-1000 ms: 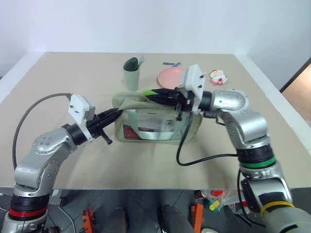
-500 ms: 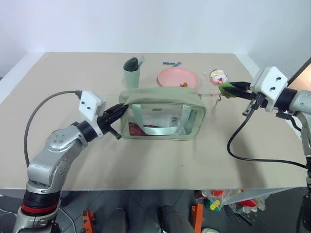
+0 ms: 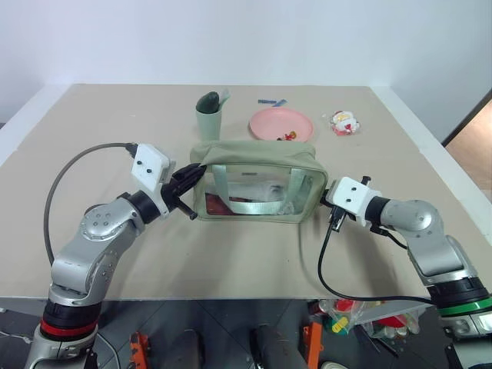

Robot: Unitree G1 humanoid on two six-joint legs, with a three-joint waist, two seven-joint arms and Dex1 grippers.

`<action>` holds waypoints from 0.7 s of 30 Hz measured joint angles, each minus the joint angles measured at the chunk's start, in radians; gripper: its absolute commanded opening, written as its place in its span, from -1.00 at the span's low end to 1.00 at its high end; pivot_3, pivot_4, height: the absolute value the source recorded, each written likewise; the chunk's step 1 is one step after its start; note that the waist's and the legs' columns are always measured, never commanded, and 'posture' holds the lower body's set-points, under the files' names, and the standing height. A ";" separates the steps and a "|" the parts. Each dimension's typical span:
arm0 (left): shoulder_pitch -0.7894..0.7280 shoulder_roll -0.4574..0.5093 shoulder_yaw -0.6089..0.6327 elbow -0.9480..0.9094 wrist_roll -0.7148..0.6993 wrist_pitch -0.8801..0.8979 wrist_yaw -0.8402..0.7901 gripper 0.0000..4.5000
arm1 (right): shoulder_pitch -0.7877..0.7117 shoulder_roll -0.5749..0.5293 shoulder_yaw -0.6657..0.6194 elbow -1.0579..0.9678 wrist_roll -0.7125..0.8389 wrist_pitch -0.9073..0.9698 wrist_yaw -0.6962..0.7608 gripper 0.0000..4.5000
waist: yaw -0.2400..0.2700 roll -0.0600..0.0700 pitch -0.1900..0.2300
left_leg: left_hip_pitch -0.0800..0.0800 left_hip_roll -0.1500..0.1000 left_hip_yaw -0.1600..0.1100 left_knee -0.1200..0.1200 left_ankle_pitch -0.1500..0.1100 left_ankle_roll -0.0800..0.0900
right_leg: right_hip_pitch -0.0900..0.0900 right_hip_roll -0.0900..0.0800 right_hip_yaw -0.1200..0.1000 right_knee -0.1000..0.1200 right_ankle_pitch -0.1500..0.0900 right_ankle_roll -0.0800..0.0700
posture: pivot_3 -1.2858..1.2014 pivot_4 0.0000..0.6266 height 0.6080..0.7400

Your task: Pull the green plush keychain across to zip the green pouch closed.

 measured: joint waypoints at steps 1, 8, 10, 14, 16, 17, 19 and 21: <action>-0.002 0.002 0.000 0.000 0.005 0.002 0.002 -1.00 | -0.010 0.001 0.003 0.020 -0.005 -0.023 -0.004 -0.99 | 0.000 0.000 0.000 | 0.000 0.000 0.000 0.000 0.000 0.000 | 0.000 0.000 0.000 0.000 0.000 0.000 | 0.03 -0.52 1.00; -0.008 0.009 0.013 0.000 -0.019 0.032 -0.016 -0.54 | -0.031 0.049 -0.051 0.077 0.090 -0.019 0.012 -0.39 | 0.000 0.000 0.000 | 0.000 0.001 -0.001 0.000 0.000 0.000 | 0.000 0.001 0.000 0.000 0.001 0.000 | 0.03 -0.52 1.00; -0.003 0.009 0.019 0.006 -0.041 0.049 -0.036 -0.24 | -0.032 0.059 -0.111 0.044 0.194 0.068 0.029 -0.10 | 0.000 0.000 0.000 | -0.001 0.000 -0.001 0.000 0.000 0.000 | 0.000 0.001 0.000 0.000 0.001 0.000 | 0.03 -0.52 1.00; -0.003 0.044 0.062 0.018 -0.097 0.069 -0.085 0.38 | -0.039 0.037 -0.227 -0.063 0.362 0.210 0.078 0.52 | 0.000 0.000 0.000 | -0.001 0.001 -0.002 -0.001 0.000 0.001 | 0.000 0.001 -0.001 0.000 0.000 0.000 | 0.03 -0.52 1.00; -0.003 0.068 0.090 0.014 -0.136 0.087 -0.116 0.67 | -0.029 0.014 -0.273 -0.108 0.429 0.267 0.104 0.83 | 0.000 0.000 0.000 | -0.001 0.001 -0.002 -0.002 0.000 0.001 | -0.001 0.001 -0.002 0.000 0.000 0.000 | 0.03 -0.52 1.00; 0.004 0.090 0.111 0.007 -0.166 0.101 -0.134 0.79 | -0.018 0.001 -0.303 -0.140 0.473 0.302 0.114 0.95 | 0.000 0.000 0.001 | -0.001 0.002 -0.002 -0.002 0.000 0.001 | -0.001 0.001 -0.002 0.000 -0.001 0.000 | 0.03 -0.52 1.00; 0.017 0.115 0.156 -0.016 -0.240 0.136 -0.163 0.99 | 0.009 -0.014 -0.361 -0.194 0.551 0.377 0.124 1.00 | 0.000 0.000 0.001 | -0.001 0.002 -0.002 -0.003 -0.001 0.001 | -0.001 0.002 -0.003 0.000 -0.001 -0.001 | 0.03 -0.52 1.00; 0.033 0.130 0.199 -0.040 -0.309 0.164 -0.172 0.99 | 0.048 -0.028 -0.403 -0.238 0.610 0.444 0.124 1.00 | 0.000 0.000 0.001 | -0.001 0.002 -0.002 -0.003 -0.001 0.001 | -0.001 0.001 -0.003 0.000 -0.002 -0.001 | 0.03 -0.52 1.00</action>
